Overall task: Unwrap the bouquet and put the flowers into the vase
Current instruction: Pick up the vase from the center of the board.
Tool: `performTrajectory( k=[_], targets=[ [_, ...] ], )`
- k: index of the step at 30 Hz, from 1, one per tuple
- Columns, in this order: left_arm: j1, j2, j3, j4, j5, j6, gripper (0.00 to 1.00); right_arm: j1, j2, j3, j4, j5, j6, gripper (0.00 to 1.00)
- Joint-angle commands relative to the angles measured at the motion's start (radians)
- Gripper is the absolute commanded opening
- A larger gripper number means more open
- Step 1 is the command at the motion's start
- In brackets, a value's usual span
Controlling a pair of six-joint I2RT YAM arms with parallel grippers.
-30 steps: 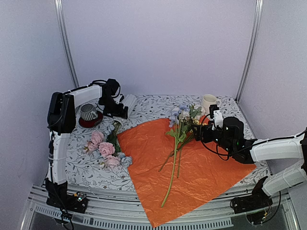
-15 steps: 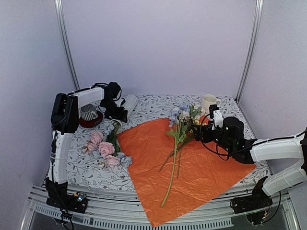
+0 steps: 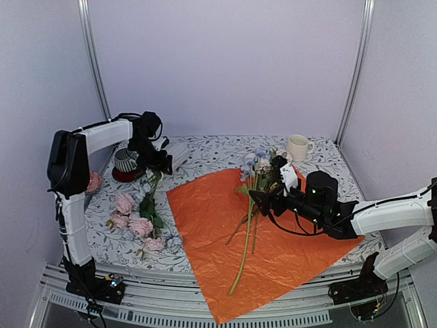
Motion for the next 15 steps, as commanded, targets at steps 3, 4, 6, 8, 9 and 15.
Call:
performTrajectory(
  k=[3, 4, 6, 8, 9, 15],
  targets=[
    [-0.03, -0.234, -0.053, -0.049, 0.051, -0.016, 0.6, 0.085, 0.014, 0.08, 0.073, -0.068, -0.31, 0.99],
    [-0.035, -0.251, -0.057, -0.061, 0.057, -0.018, 0.6, 0.086, 0.012, 0.081, 0.075, -0.143, -0.367, 0.99],
    [-0.049, -0.278, -0.064, -0.081, 0.069, -0.02, 0.59, 0.087, 0.016, 0.082, 0.096, -0.211, -0.475, 0.99],
    [-0.066, -0.296, -0.067, -0.102, 0.076, -0.023, 0.59, 0.086, 0.03, 0.09, 0.14, -0.222, -0.519, 0.99],
    [-0.076, -0.302, -0.065, -0.115, 0.075, -0.026, 0.59, 0.087, 0.037, 0.098, 0.138, -0.244, -0.545, 1.0],
    [-0.164, -0.319, -0.029, -0.182, 0.1, -0.044, 0.59, 0.105, 0.138, 0.209, 0.126, -0.264, -0.688, 0.99]
  ],
)
